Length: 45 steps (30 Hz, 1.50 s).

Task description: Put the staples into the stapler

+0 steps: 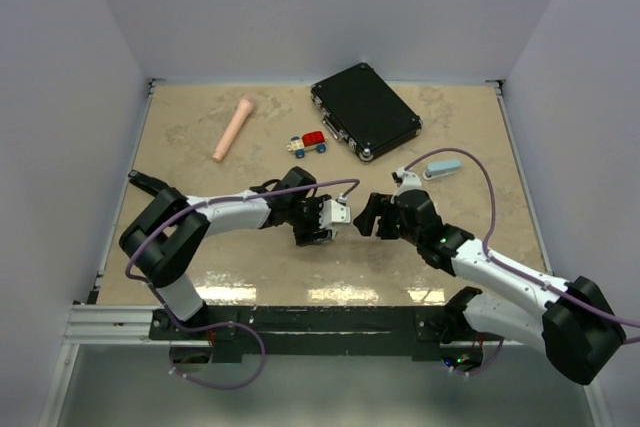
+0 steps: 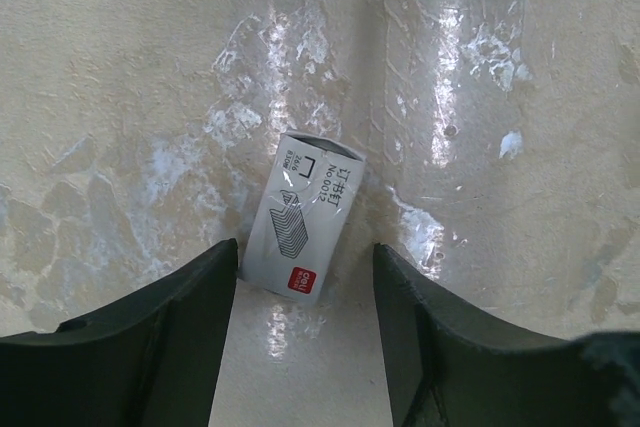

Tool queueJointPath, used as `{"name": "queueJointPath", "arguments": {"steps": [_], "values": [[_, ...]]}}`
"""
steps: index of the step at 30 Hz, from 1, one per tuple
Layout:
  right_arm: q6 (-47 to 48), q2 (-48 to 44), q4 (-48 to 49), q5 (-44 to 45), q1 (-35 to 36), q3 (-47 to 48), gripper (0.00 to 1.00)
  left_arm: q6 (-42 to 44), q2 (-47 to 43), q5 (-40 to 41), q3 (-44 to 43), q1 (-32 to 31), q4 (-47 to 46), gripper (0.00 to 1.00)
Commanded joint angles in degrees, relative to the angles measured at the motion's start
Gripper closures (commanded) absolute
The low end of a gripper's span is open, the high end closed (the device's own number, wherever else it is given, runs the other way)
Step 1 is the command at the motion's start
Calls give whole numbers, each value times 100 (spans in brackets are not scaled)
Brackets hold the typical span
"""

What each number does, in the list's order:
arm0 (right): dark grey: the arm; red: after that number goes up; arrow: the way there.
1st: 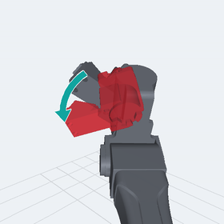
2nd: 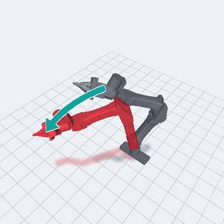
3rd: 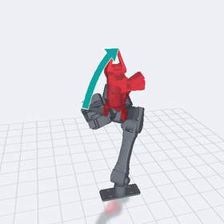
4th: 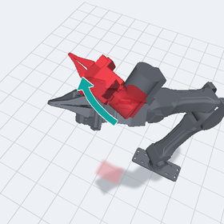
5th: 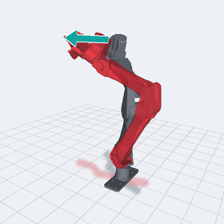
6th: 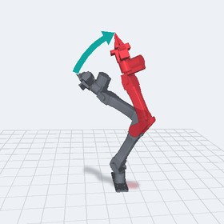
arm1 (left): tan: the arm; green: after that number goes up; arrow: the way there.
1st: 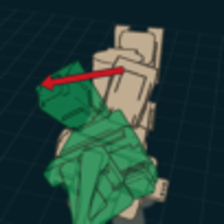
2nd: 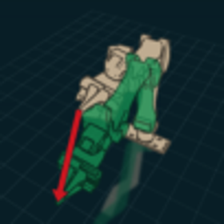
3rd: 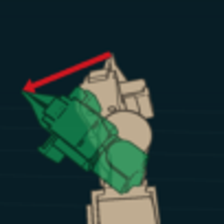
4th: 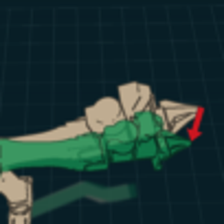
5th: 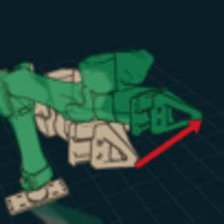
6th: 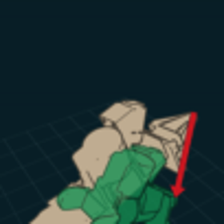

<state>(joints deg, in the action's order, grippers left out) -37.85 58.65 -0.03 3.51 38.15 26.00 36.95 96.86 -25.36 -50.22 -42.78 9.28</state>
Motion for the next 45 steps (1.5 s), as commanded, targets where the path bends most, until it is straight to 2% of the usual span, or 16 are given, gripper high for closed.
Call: {"name": "queueJointPath", "arguments": {"steps": [1,5,8,17,24,28,45], "values": [[-179,216,407,-253,-45,10,25,-82,184,-126,-102,7,294,42],[-276,489,566,-342,-62,28,26,-337,211,-188,-137,-10,320,47],[-302,735,583,-455,-62,81,27,-487,255,-250,-199,-28,434,57],[-171,1472,1075,-1001,-71,221,34,-715,114,-83,-58,-90,294,57],[-109,2140,1550,-1344,-71,414,45,-724,158,5,-59,-90,312,59],[-100,2308,1664,-1405,-80,520,51,-724,193,23,-76,-90,346,60],[-83,3047,2016,-1748,-133,617,66,-751,246,32,-111,-98,346,61]]}}
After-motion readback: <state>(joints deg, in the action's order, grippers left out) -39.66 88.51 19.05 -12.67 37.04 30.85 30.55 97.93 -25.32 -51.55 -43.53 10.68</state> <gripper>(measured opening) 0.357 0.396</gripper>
